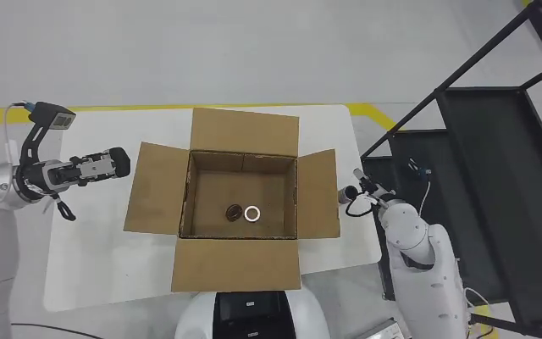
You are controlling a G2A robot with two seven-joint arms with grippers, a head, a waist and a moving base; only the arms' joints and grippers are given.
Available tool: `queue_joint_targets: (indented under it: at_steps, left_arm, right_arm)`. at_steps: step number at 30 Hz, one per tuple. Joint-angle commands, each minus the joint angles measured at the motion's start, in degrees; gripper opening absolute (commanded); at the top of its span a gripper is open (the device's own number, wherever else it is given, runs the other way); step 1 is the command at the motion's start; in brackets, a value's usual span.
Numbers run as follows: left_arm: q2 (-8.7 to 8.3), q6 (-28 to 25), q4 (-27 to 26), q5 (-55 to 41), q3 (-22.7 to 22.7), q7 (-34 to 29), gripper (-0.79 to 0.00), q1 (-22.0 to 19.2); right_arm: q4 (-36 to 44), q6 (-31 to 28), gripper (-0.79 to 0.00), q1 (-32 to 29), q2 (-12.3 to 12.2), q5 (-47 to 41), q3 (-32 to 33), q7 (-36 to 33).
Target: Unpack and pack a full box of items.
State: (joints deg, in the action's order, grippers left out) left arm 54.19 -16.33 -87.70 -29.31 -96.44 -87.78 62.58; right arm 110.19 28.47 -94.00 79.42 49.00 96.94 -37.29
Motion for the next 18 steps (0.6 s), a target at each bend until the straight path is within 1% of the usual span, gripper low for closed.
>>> queue_joint_targets:
  at_steps: [1,9,12,15,18]
  left_arm:
    - [0.0,0.0,0.0,0.0,0.0,0.0,0.0,0.0]
    - [0.0,0.0,0.0,0.0,0.0,0.0,0.0,0.0]
    - [0.0,0.0,0.0,0.0,0.0,0.0,0.0,0.0]
    - [0.0,0.0,0.0,0.0,0.0,0.0,0.0,0.0]
    - [0.0,0.0,0.0,0.0,0.0,0.0,0.0,0.0]
  right_arm:
    - [-2.4,0.4,0.0,0.9,-0.1,1.6,-0.8,-0.7]
    - [-10.2,0.4,0.0,4.3,-0.4,4.8,-3.9,-3.1]
    - [-13.1,0.8,0.0,6.1,-0.4,6.1,-5.0,-2.4]
    - [-15.6,3.3,0.0,7.5,-0.3,9.5,-6.5,-0.4]
    - [-17.2,4.2,0.0,8.7,-0.2,9.5,-7.7,-0.3]
